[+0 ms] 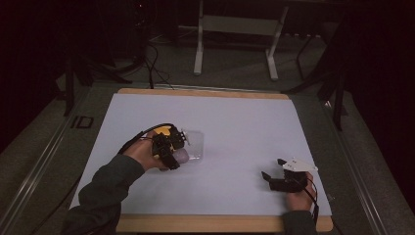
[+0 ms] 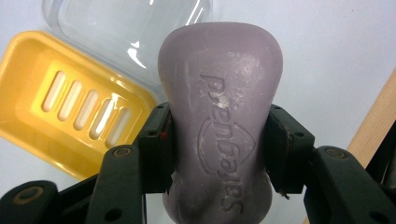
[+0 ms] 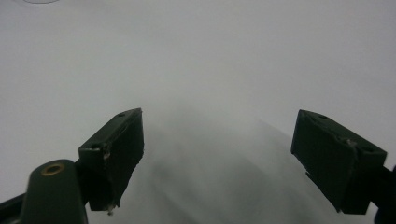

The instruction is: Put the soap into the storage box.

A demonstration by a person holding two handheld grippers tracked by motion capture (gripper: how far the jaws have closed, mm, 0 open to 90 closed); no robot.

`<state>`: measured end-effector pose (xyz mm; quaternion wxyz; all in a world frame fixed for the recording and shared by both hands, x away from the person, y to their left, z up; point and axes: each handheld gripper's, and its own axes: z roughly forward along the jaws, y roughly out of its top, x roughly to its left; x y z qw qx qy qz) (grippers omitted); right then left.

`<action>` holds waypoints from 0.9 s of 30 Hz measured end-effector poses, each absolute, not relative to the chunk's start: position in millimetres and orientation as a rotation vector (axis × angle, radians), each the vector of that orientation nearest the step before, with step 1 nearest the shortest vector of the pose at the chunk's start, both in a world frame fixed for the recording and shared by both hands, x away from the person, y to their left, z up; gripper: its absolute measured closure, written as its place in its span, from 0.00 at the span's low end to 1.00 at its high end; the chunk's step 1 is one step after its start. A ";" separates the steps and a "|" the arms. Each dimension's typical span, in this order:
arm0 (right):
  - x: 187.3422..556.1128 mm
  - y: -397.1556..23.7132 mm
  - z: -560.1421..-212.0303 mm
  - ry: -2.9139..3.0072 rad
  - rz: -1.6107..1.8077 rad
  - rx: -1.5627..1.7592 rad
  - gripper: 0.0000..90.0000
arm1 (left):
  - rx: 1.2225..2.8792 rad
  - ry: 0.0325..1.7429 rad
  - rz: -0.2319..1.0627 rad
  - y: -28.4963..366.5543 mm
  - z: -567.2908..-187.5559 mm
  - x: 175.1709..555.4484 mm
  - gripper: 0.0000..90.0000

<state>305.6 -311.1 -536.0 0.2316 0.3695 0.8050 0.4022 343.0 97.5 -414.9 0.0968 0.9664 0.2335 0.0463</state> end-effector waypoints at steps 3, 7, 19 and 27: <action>305.7 -311.1 -536.0 2.213 1.105 1.016 0.19 | 2.860 0.695 0.141 98.2 -413.1 343.8 0.56; 305.6 -311.1 -536.0 2.213 1.105 1.016 0.19 | 2.862 0.696 0.135 98.6 -412.1 344.3 0.56; 305.6 -310.7 -536.1 2.215 1.101 1.013 0.19 | 2.849 0.727 0.138 102.9 -408.2 349.7 0.56; 305.6 -310.8 -536.1 2.214 1.102 1.013 0.19 | 2.842 0.749 0.137 106.3 -405.3 354.3 0.56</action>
